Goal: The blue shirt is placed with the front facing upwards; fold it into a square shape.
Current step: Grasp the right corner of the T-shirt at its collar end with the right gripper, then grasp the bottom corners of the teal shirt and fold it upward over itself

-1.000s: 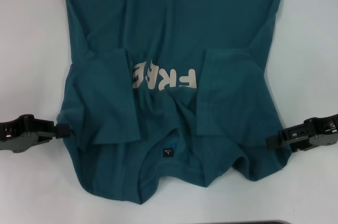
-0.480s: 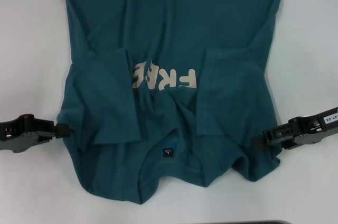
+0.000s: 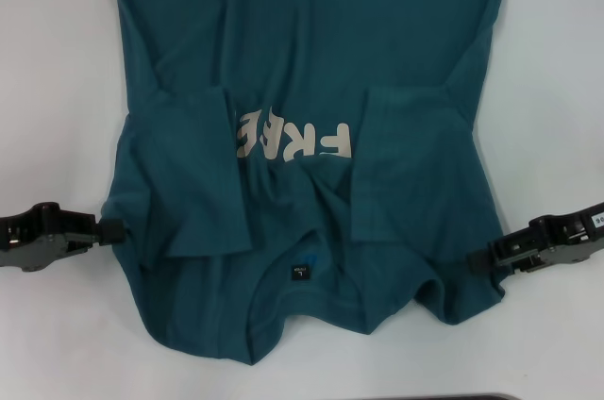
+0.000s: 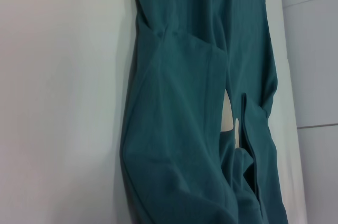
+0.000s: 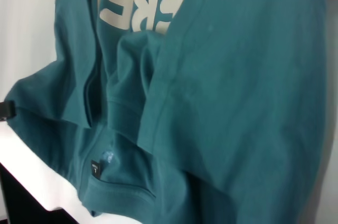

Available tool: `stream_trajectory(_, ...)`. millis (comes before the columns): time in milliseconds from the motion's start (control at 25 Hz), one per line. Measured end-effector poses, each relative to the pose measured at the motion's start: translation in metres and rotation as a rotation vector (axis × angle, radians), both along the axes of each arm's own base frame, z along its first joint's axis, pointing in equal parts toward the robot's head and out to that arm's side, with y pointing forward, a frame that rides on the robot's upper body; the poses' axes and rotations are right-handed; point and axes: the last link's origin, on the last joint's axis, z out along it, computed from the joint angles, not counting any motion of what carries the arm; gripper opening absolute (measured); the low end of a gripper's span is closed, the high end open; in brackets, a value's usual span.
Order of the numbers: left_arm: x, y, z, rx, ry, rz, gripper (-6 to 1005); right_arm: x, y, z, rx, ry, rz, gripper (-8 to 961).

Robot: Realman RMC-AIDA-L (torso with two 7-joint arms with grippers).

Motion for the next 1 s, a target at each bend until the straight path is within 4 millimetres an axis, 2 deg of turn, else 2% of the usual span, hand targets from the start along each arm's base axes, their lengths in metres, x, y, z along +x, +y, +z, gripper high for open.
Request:
stream_trajectory(40, 0.0001, 0.0000, 0.0000, 0.000, 0.000, 0.000, 16, 0.0002, -0.0001, 0.0000, 0.000, -0.001, -0.001, 822)
stream_trajectory(480, 0.0005, 0.0000, 0.0004, 0.000, -0.002, -0.003, 15, -0.0007, 0.0017, 0.0007, -0.001, -0.005, 0.000, 393)
stream_trajectory(560, 0.0005, 0.0000, 0.0004, 0.000, -0.002, -0.003, 15, -0.0008, 0.0017, 0.0006, -0.001, -0.004, 0.000, 152)
stream_trajectory(800, 0.0006, -0.0006, 0.0004, -0.002, -0.003, -0.005, 14, -0.0012, 0.0007, 0.0008, -0.007, -0.002, 0.004, 14)
stream_trajectory(1000, 0.0006, -0.0024, 0.0020, -0.007, -0.007, -0.013, 16, 0.0003, -0.0001, 0.0049, -0.006, -0.001, 0.030, 14)
